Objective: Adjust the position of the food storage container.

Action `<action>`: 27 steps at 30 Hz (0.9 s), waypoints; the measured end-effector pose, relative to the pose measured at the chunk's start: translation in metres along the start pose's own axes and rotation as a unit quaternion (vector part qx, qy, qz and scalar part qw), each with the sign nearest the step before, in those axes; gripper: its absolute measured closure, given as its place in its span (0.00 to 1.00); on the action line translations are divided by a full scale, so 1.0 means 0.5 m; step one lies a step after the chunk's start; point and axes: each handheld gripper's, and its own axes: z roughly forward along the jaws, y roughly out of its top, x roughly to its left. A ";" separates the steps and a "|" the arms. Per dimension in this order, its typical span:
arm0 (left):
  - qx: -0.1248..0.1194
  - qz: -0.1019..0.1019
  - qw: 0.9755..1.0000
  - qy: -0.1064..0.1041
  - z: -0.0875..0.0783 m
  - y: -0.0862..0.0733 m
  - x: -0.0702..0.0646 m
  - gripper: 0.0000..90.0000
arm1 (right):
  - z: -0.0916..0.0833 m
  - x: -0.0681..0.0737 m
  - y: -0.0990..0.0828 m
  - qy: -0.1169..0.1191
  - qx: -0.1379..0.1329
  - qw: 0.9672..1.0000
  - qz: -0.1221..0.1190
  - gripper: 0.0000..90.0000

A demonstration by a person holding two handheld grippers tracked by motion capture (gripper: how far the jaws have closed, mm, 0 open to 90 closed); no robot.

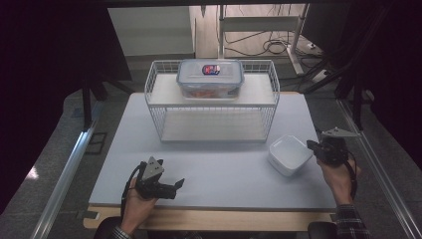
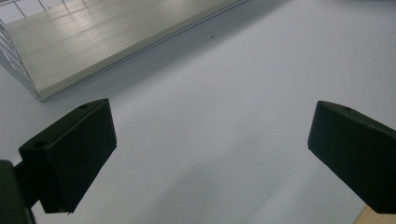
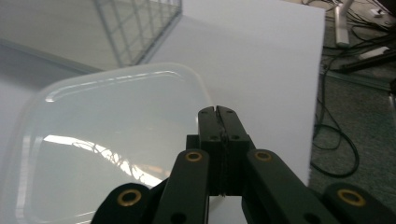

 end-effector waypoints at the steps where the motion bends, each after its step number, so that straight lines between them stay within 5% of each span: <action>1: 0.001 0.001 1.000 0.001 0.001 0.000 0.000 0.01 | 0.001 -0.003 -0.001 -0.002 0.001 1.000 0.001 1.00; 6: 0.004 0.001 1.000 0.000 0.002 -0.001 0.000 0.01 | 0.017 -0.033 -0.009 -0.014 0.011 1.000 0.007 1.00; 10: 0.008 0.002 1.000 -0.001 0.004 -0.001 -0.001 0.01 | 0.036 -0.043 -0.015 0.003 0.023 1.000 -0.001 1.00; 27: 0.015 0.006 1.000 -0.008 0.008 -0.002 -0.003 0.01 | 0.031 0.007 -0.019 0.055 0.039 0.998 0.003 1.00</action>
